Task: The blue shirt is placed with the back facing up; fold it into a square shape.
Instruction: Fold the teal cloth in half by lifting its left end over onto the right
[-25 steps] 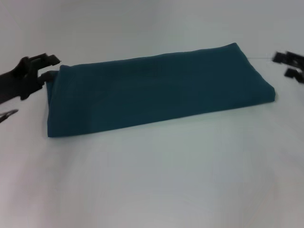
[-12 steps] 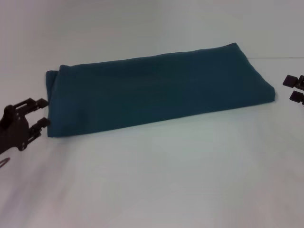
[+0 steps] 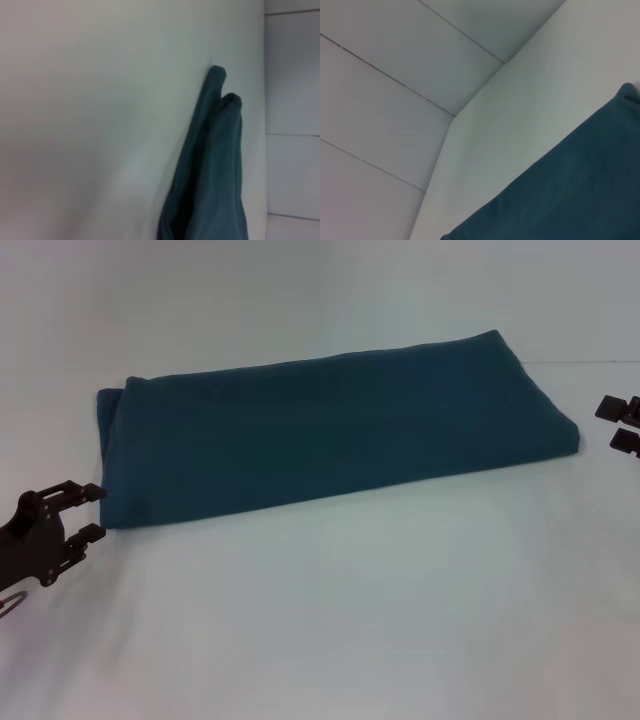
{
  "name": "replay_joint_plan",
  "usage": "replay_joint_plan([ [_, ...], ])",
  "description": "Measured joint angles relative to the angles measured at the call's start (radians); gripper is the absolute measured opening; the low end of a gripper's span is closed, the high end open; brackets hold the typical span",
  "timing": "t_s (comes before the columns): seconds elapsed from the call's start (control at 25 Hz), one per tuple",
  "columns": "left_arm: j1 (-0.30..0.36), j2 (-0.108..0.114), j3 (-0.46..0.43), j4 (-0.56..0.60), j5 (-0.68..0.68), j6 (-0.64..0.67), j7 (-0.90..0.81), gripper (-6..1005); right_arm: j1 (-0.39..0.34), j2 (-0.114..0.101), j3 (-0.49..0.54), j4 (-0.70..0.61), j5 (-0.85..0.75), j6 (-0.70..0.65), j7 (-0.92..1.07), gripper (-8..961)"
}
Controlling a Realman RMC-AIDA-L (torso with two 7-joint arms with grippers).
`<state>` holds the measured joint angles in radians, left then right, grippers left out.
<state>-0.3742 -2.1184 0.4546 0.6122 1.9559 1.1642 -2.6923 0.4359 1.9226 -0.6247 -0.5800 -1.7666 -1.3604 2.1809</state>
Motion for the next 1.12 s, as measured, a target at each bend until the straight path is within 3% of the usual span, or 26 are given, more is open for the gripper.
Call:
replay_joint_plan([
  [1.12,-0.069,0.004,0.006,-0.107,0.004,-0.169,0.039,551,-0.013,-0.004,0.030,0.011,0.001,0.017,-0.001,871],
])
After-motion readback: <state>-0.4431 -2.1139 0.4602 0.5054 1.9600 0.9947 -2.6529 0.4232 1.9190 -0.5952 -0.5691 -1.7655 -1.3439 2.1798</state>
